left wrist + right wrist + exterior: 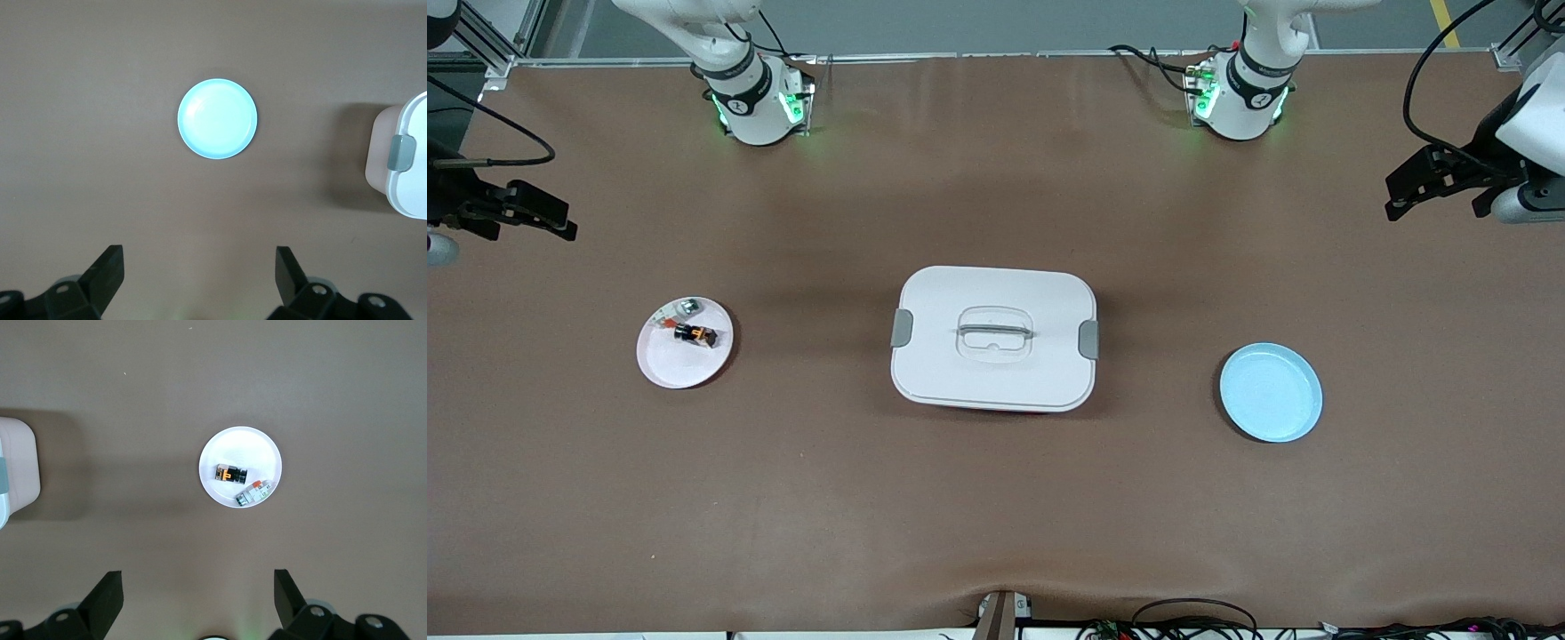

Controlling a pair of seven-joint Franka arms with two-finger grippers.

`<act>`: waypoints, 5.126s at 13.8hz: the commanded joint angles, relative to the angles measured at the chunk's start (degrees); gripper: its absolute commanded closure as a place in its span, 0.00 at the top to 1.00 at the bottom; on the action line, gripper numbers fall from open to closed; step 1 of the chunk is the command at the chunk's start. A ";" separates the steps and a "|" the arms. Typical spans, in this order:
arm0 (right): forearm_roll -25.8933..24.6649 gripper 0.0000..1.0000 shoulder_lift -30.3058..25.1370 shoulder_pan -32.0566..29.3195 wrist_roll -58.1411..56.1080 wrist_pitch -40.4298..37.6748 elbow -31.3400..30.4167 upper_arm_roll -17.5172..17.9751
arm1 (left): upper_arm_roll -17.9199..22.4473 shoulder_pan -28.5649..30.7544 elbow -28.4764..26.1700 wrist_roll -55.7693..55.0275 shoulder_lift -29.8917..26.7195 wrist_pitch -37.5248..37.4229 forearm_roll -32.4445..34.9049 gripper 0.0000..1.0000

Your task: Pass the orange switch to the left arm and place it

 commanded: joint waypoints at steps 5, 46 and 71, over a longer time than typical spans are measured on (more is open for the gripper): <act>-0.53 1.00 0.39 -0.22 -0.10 -0.17 0.84 0.23 | -0.17 0.14 0.83 -0.67 0.08 -0.20 -0.92 1.00; -1.58 1.00 13.13 -4.36 3.41 43.77 -33.43 -0.13 | -0.53 -0.31 1.18 -0.06 2.80 -0.99 -0.65 1.00; -16.08 1.00 22.36 -1.54 20.56 55.64 -37.12 -0.30 | -0.53 -0.66 1.27 -0.23 4.82 -0.72 -0.21 1.00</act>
